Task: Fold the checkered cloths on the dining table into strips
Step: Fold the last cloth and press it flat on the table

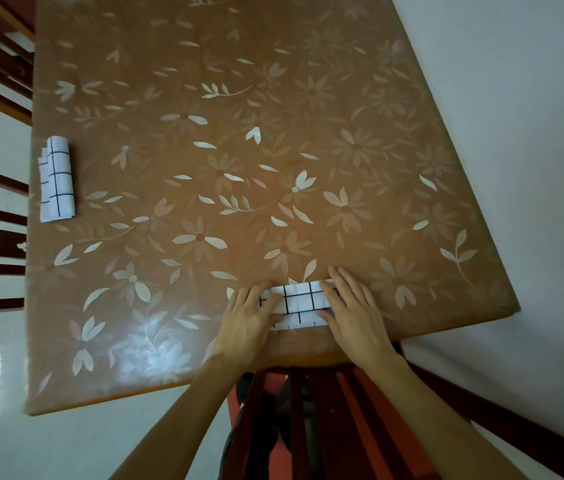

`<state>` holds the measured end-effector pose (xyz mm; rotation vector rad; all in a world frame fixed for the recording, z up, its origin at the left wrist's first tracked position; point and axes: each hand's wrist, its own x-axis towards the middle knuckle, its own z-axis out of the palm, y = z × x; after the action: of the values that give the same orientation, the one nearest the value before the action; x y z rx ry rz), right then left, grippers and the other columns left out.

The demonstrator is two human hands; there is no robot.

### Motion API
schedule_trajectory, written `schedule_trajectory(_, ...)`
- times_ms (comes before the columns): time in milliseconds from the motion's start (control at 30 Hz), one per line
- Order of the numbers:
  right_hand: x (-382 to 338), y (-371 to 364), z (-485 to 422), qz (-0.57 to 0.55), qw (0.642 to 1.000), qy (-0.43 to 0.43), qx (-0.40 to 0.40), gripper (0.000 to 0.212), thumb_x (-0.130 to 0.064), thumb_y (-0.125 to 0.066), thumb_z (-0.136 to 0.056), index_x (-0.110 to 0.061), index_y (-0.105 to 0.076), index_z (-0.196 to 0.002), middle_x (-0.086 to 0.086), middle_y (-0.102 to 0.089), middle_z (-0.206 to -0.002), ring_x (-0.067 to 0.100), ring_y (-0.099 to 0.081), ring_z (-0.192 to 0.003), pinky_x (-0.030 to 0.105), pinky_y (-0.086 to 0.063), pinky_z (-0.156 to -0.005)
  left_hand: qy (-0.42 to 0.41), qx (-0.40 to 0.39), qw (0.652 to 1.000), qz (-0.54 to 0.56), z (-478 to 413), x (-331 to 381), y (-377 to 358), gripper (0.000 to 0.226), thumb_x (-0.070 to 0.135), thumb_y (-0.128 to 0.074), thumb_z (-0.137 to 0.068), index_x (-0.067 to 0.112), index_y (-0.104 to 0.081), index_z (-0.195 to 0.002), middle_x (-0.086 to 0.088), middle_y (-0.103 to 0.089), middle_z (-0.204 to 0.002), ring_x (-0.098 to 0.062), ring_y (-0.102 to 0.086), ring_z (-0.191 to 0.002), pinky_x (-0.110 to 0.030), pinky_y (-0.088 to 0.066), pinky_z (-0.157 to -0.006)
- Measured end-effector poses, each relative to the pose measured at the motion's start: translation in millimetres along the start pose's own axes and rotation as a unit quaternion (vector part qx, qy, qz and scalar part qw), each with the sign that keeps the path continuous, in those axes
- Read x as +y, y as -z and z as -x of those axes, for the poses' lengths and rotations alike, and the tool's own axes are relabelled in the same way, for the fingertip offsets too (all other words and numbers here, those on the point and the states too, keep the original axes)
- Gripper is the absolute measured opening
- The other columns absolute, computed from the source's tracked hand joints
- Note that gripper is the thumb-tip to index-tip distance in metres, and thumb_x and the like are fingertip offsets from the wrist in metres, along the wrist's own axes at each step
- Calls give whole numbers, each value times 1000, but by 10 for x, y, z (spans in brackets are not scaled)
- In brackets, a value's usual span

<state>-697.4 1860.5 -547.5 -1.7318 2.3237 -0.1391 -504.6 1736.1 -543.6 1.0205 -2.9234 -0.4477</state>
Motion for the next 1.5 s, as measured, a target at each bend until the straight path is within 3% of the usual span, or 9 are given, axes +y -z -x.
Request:
schedule_trajectory(200,16,-15,-6,-15,999,50,11,45,-22,-81,-81,-19,-66,-124,5,-60,-135,27,-58,-122,39,-50,-93,-14,-3,1000,-5,68,0,-17,35,23,-77,-84,16,-67,-116,-10,-62,-129,-34,-60,-107,-44,-56,-84)
schedule_trajectory(400,26,2,195,-26,997,64,17,45,-15,-82,-79,-19,-66,-121,5,-60,-134,24,-57,-122,37,-48,-94,-14,-1,1000,7,234,56,-53,37,19,-70,-89,16,-62,-125,-11,-60,-133,-33,-57,-117,-44,-52,-95)
schedule_trajectory(700,2,114,-21,-30,995,59,75,68,15,-74,-63,-16,-66,-124,10,-57,-140,30,-52,-130,44,-46,-101,18,53,998,-30,-74,-2,90,33,12,-80,-80,12,-68,-110,-15,-66,-122,-37,-64,-101,-46,-54,-82)
schedule_trajectory(867,-91,102,-87,-25,992,91,89,46,6,-78,-68,-11,-74,-110,8,-69,-114,29,-64,-106,39,-52,-86,-5,104,994,-31,-71,15,33,45,-3,-87,-59,12,-68,-97,-13,-65,-104,-29,-51,-92,-41,-50,-70)
schedule_trajectory(1000,-106,111,-165,-37,994,70,79,46,5,-82,-63,-10,-74,-106,5,-70,-101,26,-67,-91,36,-54,-73,-105,89,990,-31,-5,-4,10,22,17,-76,-78,12,-68,-99,-11,-63,-96,-29,-55,-86,-39,-48,-75)
schedule_trajectory(1100,-107,141,-167,-28,995,70,68,47,4,-83,-61,-10,-75,-105,4,-71,-101,25,-68,-90,35,-55,-70,-167,46,984,-38,58,-80,-35,32,33,-69,-86,10,-70,-109,-11,-68,-104,-30,-64,-89,-43,-54,-79)
schedule_trajectory(1167,-105,147,-179,-25,995,69,63,47,4,-83,-60,-10,-75,-104,4,-71,-100,25,-68,-89,34,-54,-68,-182,41,981,-43,52,-102,-24,35,32,-74,-84,9,-71,-111,-10,-70,-106,-29,-66,-89,-41,-55,-78)
schedule_trajectory(1300,-123,163,-197,-17,996,71,57,46,5,-84,-59,-10,-75,-103,5,-70,-98,26,-67,-86,35,-53,-67,-198,61,977,-48,-69,-39,46,25,15,-50,-91,8,-74,-96,-8,-72,-95,-27,-67,-77,-37,-57,-70)
schedule_trajectory(1500,-140,165,-172,-17,997,67,44,52,3,-87,-58,-12,-76,-106,5,-68,-96,27,-66,-85,35,-53,-65,-180,21,980,-77,-39,48,18,27,9,-83,-73,4,-71,-97,-12,-68,-91,-28,-65,-76,-38,-57,-70)
